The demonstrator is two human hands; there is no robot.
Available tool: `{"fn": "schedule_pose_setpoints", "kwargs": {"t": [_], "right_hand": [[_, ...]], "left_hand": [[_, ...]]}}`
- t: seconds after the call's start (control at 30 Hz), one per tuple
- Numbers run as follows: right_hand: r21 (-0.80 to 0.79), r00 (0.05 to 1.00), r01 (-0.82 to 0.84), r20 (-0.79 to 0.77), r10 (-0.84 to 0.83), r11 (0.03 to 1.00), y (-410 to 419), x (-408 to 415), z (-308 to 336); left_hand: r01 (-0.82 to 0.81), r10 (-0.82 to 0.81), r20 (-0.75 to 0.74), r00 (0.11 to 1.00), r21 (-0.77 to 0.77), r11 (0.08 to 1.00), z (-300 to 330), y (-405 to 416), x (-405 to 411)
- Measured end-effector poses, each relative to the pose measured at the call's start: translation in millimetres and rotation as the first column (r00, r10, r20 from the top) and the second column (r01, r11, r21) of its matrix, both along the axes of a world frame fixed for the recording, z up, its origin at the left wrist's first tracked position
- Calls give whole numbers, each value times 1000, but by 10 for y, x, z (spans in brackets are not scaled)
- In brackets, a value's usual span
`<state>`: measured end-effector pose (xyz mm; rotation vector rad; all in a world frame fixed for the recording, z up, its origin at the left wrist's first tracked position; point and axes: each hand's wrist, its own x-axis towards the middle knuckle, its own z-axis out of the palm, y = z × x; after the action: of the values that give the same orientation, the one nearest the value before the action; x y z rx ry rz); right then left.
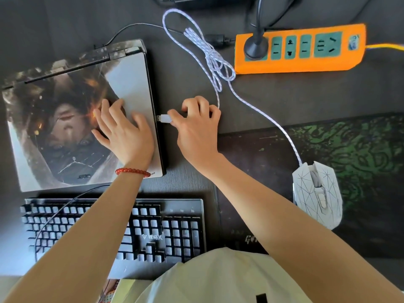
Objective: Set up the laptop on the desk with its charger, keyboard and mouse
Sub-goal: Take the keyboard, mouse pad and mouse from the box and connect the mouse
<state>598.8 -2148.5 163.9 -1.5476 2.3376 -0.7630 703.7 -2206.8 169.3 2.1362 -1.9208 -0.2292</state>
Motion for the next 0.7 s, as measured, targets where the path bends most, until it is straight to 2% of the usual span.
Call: {"fn": "schedule_pose_setpoints", "kwargs": {"t": [0.27,0.47,0.7], "right_hand": [[-4,977,-169,-133,167,986,-103,-81,8],[-25,977,-190,-104,187,981,-154,-70,-13],[43,955,-214,-202,218,976,-116,-107,34]], "left_hand": [[-6,6,11,1000,4,1000,-11,-6,-11],[9,-10,20,1000,33,999,-26,-11,2],[30,-30,-6,1000,85,996,41,8,7]]}}
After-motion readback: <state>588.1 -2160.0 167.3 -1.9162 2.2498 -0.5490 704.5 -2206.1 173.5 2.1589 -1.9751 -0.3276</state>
